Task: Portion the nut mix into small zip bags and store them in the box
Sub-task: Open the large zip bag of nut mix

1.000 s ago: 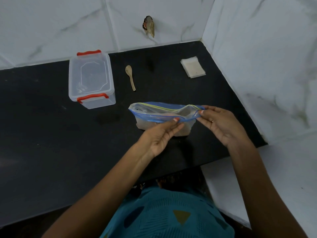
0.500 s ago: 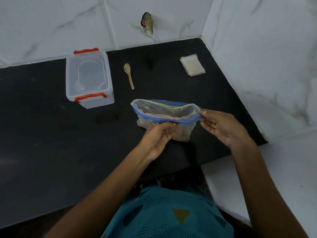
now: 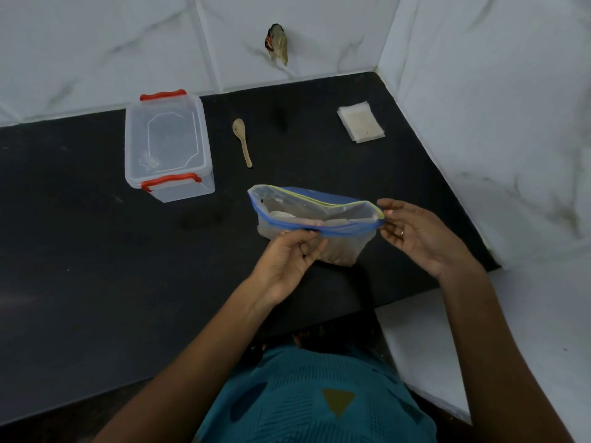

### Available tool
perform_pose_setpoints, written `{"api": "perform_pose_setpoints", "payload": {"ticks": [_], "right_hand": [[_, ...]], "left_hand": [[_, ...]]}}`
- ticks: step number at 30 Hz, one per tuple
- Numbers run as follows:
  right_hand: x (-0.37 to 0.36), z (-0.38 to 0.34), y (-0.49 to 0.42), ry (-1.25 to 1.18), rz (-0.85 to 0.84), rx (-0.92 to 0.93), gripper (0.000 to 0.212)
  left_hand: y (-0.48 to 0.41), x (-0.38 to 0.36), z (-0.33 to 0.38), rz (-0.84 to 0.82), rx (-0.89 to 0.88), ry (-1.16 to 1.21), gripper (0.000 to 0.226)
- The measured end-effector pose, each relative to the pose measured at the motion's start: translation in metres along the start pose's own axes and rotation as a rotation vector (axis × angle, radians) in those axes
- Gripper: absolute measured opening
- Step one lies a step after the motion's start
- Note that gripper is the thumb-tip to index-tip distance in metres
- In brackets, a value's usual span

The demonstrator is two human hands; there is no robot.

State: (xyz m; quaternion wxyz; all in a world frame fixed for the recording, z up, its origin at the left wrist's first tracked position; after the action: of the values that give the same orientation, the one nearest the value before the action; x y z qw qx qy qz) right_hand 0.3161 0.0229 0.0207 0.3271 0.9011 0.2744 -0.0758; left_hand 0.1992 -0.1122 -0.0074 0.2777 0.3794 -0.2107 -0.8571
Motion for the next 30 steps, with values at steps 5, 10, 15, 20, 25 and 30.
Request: {"api": "perform_pose_setpoints", "payload": {"ticks": [5,10,15,20,25,30], "right_hand": [[-0.011,0.004,-0.001,-0.183,-0.131,-0.07,0.054],[-0.006,0.013,-0.01,-0.412,-0.062,-0.103,0.053],[0.004,-0.013,-0.005,0.193,0.108,0.111,0.008],[-0.008,-0.027,0.002,0.515,0.123,0.247,0.013],[-0.012,-0.032,0.006,0.826,0.335,0.468,0.02],[-0.011,-0.038,0.01,1.025,0.333,0.427,0.016]], "left_hand": [[0.01,0.004,0.0,-0.031,0.076,-0.224,0.018],[0.027,0.018,0.0,0.037,0.269,-0.196,0.018],[0.028,0.061,0.05,0.514,-0.052,-0.419,0.021],[0.019,0.031,0.1,0.544,-0.463,-1.361,0.044],[0.008,0.019,0.098,0.45,-0.435,-1.605,0.03],[0.013,0.015,0.107,0.416,-0.536,-1.767,0.02]]}}
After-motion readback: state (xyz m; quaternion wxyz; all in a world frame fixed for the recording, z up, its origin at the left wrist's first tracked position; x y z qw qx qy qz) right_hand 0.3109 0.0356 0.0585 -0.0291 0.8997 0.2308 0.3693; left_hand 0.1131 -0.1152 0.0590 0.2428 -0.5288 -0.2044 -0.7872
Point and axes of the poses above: each hand's wrist, its own y-axis away from the middle knuckle, its own x-axis out of the back of the hand, z = x × y, the point moved 8 cm from there along -y, towards the middle knuckle, and after that the axes turned 14 degrees about -y, right-handed, at the moved point
